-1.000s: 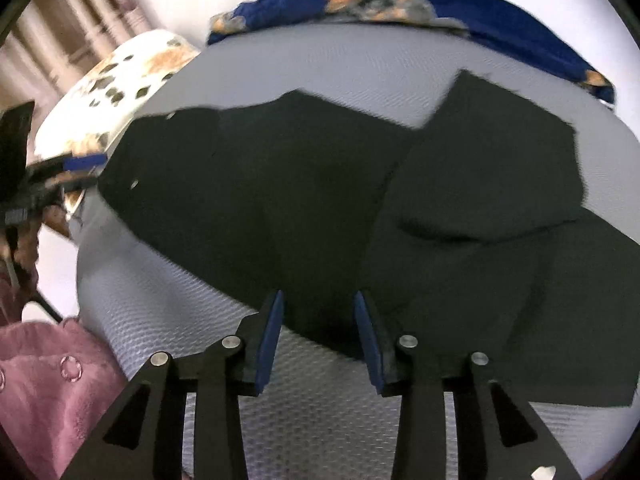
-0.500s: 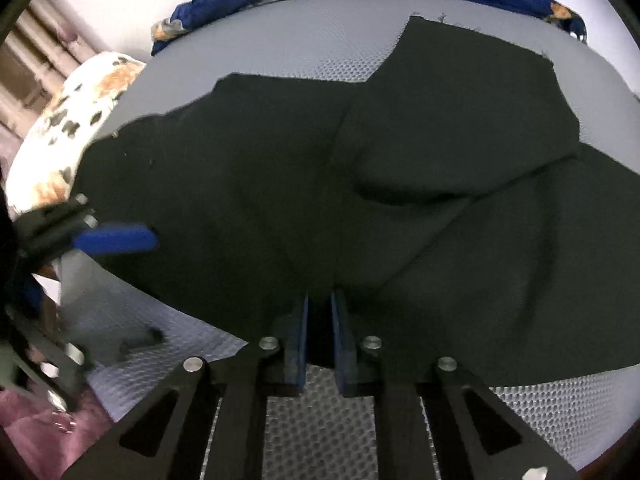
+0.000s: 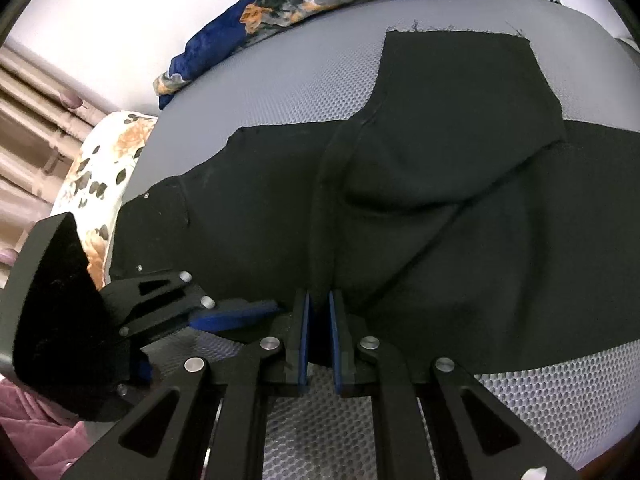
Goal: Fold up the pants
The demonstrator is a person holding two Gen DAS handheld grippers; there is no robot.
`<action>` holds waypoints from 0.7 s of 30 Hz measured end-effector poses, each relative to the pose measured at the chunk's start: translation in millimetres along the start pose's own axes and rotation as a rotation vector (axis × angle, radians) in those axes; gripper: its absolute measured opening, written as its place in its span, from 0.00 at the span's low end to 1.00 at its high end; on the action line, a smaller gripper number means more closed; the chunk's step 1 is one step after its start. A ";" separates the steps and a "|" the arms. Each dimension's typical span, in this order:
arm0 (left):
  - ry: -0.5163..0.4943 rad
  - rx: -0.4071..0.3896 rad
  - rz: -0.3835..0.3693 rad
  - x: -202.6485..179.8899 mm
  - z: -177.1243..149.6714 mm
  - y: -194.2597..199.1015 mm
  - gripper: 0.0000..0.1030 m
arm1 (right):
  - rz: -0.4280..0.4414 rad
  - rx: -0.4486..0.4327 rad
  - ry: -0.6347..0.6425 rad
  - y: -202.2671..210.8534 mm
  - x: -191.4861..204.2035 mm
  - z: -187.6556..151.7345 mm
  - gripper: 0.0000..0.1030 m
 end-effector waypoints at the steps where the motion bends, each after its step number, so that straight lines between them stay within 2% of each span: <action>1: -0.002 0.000 0.007 0.7 -0.3 -1.5 0.11 | 0.000 0.004 -0.003 -0.1 -0.4 -0.2 0.09; 3: 0.008 0.000 -0.004 2.1 -1.1 -2.4 0.06 | -0.005 0.016 -0.008 -2.1 -1.2 -0.8 0.10; 6: 0.052 -0.012 -0.023 9.8 -1.4 -4.0 0.05 | -0.002 0.037 -0.037 -2.1 -5.9 1.4 0.14; 7: 0.064 -0.014 -0.032 11.3 -2.7 -3.8 0.05 | -0.007 0.043 -0.041 -1.1 -7.1 2.7 0.18; 9: 0.089 -0.024 -0.047 14.6 -3.0 -2.4 0.05 | -0.038 0.032 -0.022 3.6 -8.1 9.8 0.25; 11: 0.111 -0.038 -0.067 17.0 -3.2 -0.4 0.05 | -0.106 0.006 0.028 7.4 -7.0 25.5 0.29; 14: 0.148 -0.054 -0.103 22.3 -4.5 0.8 0.05 | -0.182 -0.033 0.103 1.7 -4.2 60.7 0.31; 17: 0.173 -0.066 -0.121 26.7 -5.6 0.7 0.05 | -0.237 -0.051 0.146 -18.9 -4.5 102.3 0.44; 21: 0.187 -0.085 -0.126 28.5 -8.0 0.8 0.05 | -0.345 -0.018 0.180 -74.4 -5.2 166.5 0.45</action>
Point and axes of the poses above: each gripper's, at about its wrist camera, not at the fingertips, and y roughly against the way its jaws point, x to its left, z to its top, the point moved 2 cm from there along -y, roughly the way its jaws point, and after that the axes turned 11 degrees about -x, right-handed, at the moved point
